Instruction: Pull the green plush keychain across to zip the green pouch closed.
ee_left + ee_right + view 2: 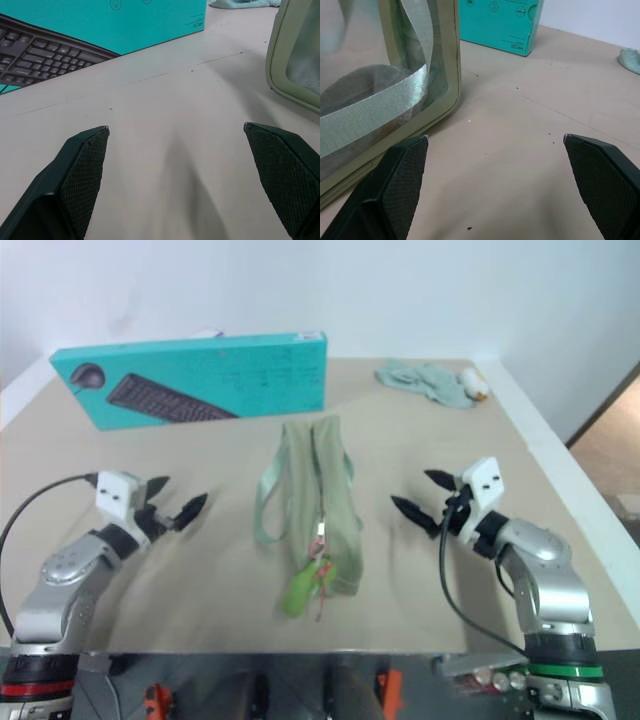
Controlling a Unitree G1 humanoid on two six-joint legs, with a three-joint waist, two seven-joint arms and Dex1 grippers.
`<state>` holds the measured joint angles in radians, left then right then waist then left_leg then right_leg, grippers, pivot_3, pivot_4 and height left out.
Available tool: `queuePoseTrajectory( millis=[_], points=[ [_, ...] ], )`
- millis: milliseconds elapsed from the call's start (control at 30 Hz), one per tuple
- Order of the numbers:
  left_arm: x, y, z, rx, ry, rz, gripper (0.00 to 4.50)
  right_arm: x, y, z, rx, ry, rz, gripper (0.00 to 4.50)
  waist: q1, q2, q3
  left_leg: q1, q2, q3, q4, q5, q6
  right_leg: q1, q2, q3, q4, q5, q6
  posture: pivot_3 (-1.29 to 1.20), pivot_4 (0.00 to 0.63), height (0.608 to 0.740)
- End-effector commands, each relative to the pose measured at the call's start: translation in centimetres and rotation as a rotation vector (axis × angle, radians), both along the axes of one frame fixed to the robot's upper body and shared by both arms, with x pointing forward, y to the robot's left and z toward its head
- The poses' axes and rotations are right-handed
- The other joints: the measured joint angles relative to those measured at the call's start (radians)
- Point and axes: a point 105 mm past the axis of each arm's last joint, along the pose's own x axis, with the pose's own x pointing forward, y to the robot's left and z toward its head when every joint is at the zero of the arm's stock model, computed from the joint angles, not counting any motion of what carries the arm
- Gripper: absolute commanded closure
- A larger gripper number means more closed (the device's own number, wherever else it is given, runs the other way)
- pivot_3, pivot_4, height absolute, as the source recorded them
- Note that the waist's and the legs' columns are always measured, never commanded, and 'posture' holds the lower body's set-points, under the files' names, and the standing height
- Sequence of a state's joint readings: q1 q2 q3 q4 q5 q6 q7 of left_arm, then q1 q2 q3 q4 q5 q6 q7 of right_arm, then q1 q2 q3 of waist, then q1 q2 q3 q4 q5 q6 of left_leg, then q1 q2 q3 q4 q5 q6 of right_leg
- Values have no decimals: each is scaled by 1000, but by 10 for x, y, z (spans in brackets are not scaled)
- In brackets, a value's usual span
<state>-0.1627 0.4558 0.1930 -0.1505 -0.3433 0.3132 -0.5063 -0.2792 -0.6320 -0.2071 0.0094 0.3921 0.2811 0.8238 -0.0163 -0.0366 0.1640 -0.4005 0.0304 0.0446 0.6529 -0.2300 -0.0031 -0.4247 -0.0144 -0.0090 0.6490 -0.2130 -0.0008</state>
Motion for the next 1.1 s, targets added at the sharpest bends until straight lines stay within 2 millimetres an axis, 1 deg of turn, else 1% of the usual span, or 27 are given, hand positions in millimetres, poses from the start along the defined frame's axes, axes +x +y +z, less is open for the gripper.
queuePoseTrajectory(
  millis=[33, 167, 467, 533, 567, 600, 667, 733, 767, 833, 900, 1000, 1067, 1100],
  points=[
    [-1, -4, 13, 15, -48, -24, 27, 0, -2, 15, -11, -44, -6, 0, 0, 0, 0, 0, 0, 0, 0, 0, 0, 0, 0, 0, 0, 0, 0, 0, 150, 740],
    [-1, -9, 16, -22, -52, -63, 27, -1, -2, 15, -12, -39, -15, 0, 0, 0, 0, 0, 0, 0, 0, 0, 0, 0, 0, 0, 0, 0, 0, 0, 150, 740],
    [1, -10, 18, -40, -62, -75, 27, -3, -6, 14, -16, -33, -37, 0, 0, 0, 0, 0, 0, 0, 0, 0, 0, 0, 0, 0, 0, 0, 0, 0, 150, 740],
    [2, -10, 22, -44, -82, -82, 27, -3, -7, 15, -18, -36, -41, 0, 0, 0, 0, 0, 0, 0, 0, 0, 0, 0, 0, 0, 0, 0, 0, 0, 150, 740],
    [1, -12, 28, -50, -108, -102, 27, -3, -7, 15, -18, -37, -43, 0, 0, 0, 0, 0, 0, 0, 0, 0, 0, 0, 0, 0, 0, 0, 0, 0, 150, 740],
    [-1, -14, 34, -60, -128, -131, 27, -3, -8, 15, -19, -38, -44, 0, 0, 0, 0, 0, 0, 0, 0, 0, 0, 0, 0, 0, 0, 0, 0, 0, 150, 740],
    [-8, -26, 50, -46, -171, -246, 27, -2, -10, 17, -22, -40, -49, 0, 0, 0, 0, 0, 0, 1, 0, 0, 0, 0, 0, 0, 0, 0, 0, 0, 150, 740],
    [-14, -35, 74, -60, -207, -365, 27, 0, -12, 18, -26, -40, -51, 0, 0, -1, 1, 0, 0, 1, 0, 0, 0, 0, 1, 0, 0, 0, 0, 0, 150, 740],
    [-22, -42, 87, -36, -215, -471, 27, 0, -13, 19, -33, -40, -47, 0, 0, -1, 1, -1, 0, 0, 0, 0, 0, -1, 1, 0, 0, 0, 0, 0, 150, 740],
    [-35, -51, 100, 18, -203, -633, 27, 2, -14, 22, -43, -40, -38, 0, -1, -2, 1, -2, 0, 0, 1, 0, 0, -2, 2, 0, 0, 1, 0, 0, 150, 740],
    [-45, -57, 105, 56, -172, -754, 27, 3, -14, 24, -57, -42, -21, 0, -3, -1, 1, -1, 0, 1, 1, 0, 0, -1, 2, 0, 0, 1, 0, 0, 150, 740],
    [-62, -67, 103, 95, -116, -900, 27, 5, -11, 32, -105, -58, 21, 0, -5, 0, 1, 1, 0, 6, 0, -1, 2, -1, 2, 4, 0, 0, 1, 0, 150, 740],
    [-66, -70, 100, 105, -95, -937, 27, 3, -8, 39, -205, -88, 76, 0, -4, 0, 2, 1, 0, 6, 0, -1, 2, -2, 2, 5, 0, 0, 1, 0, 150, 740],
    [-65, -70, 99, 107, -88, -938, 27, 1, -7, 44, -285, -108, 118, 0, -4, 0, 2, 1, 0, 6, 0, -1, 2, -2, 2, 5, 0, 0, 1, 0, 150, 740]
  ],
)
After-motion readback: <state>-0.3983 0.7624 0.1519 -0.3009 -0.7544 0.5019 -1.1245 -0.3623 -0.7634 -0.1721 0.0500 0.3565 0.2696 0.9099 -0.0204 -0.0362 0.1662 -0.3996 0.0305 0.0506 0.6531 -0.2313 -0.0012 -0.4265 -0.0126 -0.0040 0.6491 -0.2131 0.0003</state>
